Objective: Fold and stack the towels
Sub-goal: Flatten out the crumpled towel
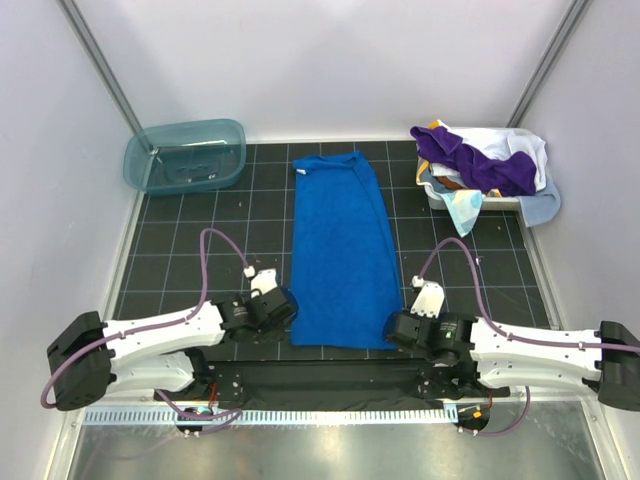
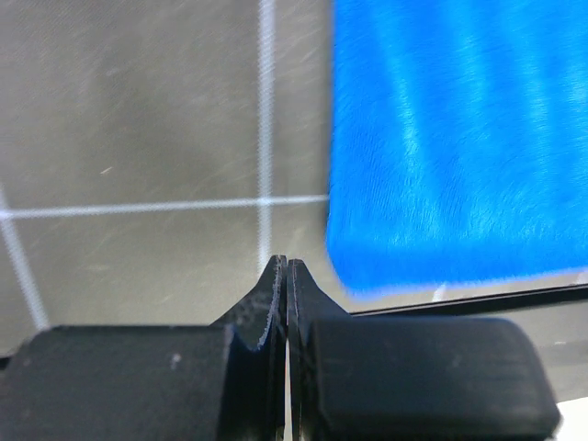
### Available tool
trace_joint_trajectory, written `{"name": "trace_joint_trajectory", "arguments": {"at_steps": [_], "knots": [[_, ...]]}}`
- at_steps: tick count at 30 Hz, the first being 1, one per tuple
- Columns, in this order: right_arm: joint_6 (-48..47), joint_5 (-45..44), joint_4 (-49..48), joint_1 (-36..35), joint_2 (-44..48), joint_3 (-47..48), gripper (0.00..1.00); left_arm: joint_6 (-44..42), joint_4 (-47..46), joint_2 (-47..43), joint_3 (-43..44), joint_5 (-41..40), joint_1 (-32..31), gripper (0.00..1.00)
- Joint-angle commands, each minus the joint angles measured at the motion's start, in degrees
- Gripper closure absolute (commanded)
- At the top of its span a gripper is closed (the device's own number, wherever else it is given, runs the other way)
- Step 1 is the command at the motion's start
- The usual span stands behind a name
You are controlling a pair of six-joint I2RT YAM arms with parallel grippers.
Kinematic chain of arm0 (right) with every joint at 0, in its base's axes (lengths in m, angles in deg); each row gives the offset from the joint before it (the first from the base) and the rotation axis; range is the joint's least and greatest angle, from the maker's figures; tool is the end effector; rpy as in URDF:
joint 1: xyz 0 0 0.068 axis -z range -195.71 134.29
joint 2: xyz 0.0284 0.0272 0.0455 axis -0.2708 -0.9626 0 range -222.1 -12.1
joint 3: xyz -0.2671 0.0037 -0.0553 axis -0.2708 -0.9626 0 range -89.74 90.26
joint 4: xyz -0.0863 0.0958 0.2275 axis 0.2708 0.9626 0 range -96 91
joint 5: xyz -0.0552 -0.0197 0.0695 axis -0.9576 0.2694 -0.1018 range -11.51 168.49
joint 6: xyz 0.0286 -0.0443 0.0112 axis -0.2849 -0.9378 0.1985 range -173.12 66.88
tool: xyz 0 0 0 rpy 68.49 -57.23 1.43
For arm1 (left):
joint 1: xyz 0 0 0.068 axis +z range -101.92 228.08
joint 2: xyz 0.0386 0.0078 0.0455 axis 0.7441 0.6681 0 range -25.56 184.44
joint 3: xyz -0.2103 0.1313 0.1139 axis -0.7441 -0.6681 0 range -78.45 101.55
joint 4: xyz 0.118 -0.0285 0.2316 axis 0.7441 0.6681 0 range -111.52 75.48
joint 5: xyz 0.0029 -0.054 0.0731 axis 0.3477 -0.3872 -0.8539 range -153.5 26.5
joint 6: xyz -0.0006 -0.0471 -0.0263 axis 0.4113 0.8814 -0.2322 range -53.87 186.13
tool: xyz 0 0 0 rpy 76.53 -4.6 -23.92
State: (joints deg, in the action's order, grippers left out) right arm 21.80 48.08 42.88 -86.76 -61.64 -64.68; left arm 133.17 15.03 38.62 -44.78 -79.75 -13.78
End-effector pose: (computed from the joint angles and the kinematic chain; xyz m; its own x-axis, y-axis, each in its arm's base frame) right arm 0.0581 0.1139 0.1671 -0.8230 0.1671 -0.5429 0.1005 0.9835 0.1504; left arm 0.0978 -0.1617 0.1787 -0.9015 -0.1888 -0.3894 -0.0899 0.9619 -0.2583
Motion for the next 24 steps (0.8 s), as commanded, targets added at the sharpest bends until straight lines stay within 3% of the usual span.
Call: {"name": "trace_joint_trajectory", "arguments": {"at_steps": [1, 8, 13, 17, 21, 24], "knots": [[-0.47, 1.76, -0.63, -0.41, -0.82, 0.25, 0.99, -0.60, 7.46, -1.16, 2.10, 0.08, 0.17, 1.00], [-4.42, 5.89, 1.64, -0.76, -2.05, 3.76, 0.99, -1.48, 12.75, -3.45, 4.12, 3.42, 0.52, 1.00], [-5.04, 4.31, 4.73, -0.76, -2.32, 6.49, 0.96, -5.42, 14.16, -0.03, 9.91, 3.24, 1.13, 1.00], [-3.99, 3.52, 6.31, -0.67, -0.92, 6.67, 0.82, -7.89, 12.75, 2.52, 13.78, 3.77, 2.27, 0.96], [-3.46, 0.63, 9.12, -0.67, 1.63, 7.98, 0.59, -10.44, 11.17, 4.46, 16.77, 5.26, 4.82, 0.91], [-4.16, -2.27, 10.18, -0.67, 1.99, 10.79, 0.50, -11.84, 8.81, 5.51, 17.75, 6.67, 6.14, 0.81]]}}
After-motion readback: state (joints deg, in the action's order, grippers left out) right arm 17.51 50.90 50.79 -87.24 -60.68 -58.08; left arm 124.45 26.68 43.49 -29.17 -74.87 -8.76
